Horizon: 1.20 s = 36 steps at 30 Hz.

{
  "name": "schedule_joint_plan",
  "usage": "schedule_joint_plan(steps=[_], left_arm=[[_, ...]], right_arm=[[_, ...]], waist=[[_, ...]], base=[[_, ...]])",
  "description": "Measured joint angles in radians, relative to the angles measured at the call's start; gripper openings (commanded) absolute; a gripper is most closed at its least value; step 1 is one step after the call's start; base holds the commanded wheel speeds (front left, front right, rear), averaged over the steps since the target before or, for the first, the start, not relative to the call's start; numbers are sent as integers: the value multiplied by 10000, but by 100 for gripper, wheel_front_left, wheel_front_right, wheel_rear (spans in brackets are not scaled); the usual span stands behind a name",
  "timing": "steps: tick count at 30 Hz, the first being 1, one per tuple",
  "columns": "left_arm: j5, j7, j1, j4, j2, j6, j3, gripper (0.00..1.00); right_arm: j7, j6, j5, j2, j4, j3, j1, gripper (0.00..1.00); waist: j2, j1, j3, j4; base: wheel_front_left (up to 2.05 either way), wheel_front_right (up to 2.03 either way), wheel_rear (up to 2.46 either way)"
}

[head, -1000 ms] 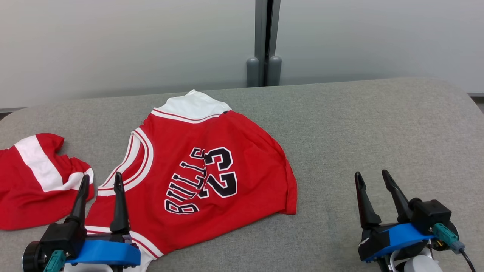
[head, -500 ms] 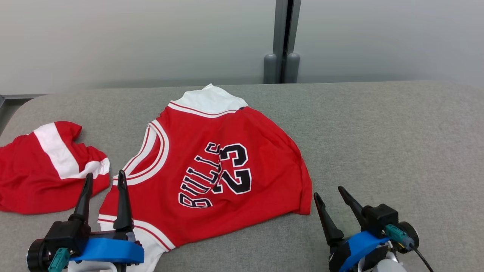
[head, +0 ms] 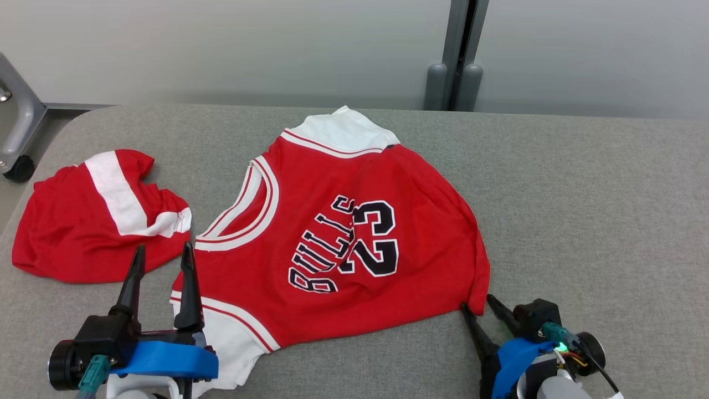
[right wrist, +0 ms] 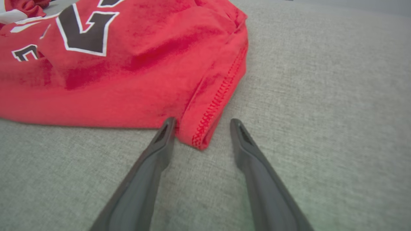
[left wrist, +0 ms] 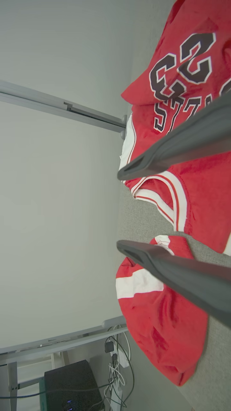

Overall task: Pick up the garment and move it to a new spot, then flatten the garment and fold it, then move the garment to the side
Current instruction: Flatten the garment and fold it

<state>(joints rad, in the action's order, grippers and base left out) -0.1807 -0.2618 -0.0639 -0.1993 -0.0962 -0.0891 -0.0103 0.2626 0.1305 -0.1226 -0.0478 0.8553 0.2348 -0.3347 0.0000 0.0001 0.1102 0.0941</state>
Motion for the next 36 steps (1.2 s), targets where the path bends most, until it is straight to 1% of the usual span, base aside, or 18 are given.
schedule_joint_plan(steps=[4,9,15,19,23,27,28,29,30,36], left_arm=[[61,0,-4,-58,44,-50,134,100],[105,0,101,-130,105,-88,290,100],[105,0,285,-234,221,-150,355,100],[100,0,410,-299,305,-174,366,100],[100,0,427,-286,359,-182,360,100],[105,0,435,-236,384,-190,389,100],[107,0,433,-224,389,-190,405,100],[109,0,430,-217,391,-192,418,100],[123,0,427,-211,393,-194,428,100],[169,0,351,-194,405,-249,500,100]], right_arm=[[-2,0,-146,6,268,23,-301,0],[-2,0,-38,-6,-153,-245,-196,0],[-4,2,75,-167,-1321,-573,817,0],[-27,2,75,-276,-2234,-700,1759,0],[-545,2,165,-493,-3304,-932,2725,0],[-1174,2,219,-533,-4487,-1277,3659,0],[-1289,2,219,-522,-4734,-1354,3841,11],[-1413,2,228,-516,-4959,-1402,3994,76],[-1505,2,249,-514,-5162,-1436,4113,100],[-1561,0,163,-510,-6303,-1766,4182,100]], waist=[[0,0,30,-50],[0,0,-143,-352],[0,0,-495,-845],[0,-1,-674,-1172],[0,-2,-698,-1454],[0,-2,-571,-1613],[0,-2,-540,-1639],[0,-2,-510,-1657],[0,-2,-482,-1667],[0,-2,-383,-1599]], base=[[0,0,0],[0,0,0],[0,0,0],[0,0,0],[0,0,0],[0,0,0],[0,0,0],[0,0,0],[0,0,0],[0,0,0]])
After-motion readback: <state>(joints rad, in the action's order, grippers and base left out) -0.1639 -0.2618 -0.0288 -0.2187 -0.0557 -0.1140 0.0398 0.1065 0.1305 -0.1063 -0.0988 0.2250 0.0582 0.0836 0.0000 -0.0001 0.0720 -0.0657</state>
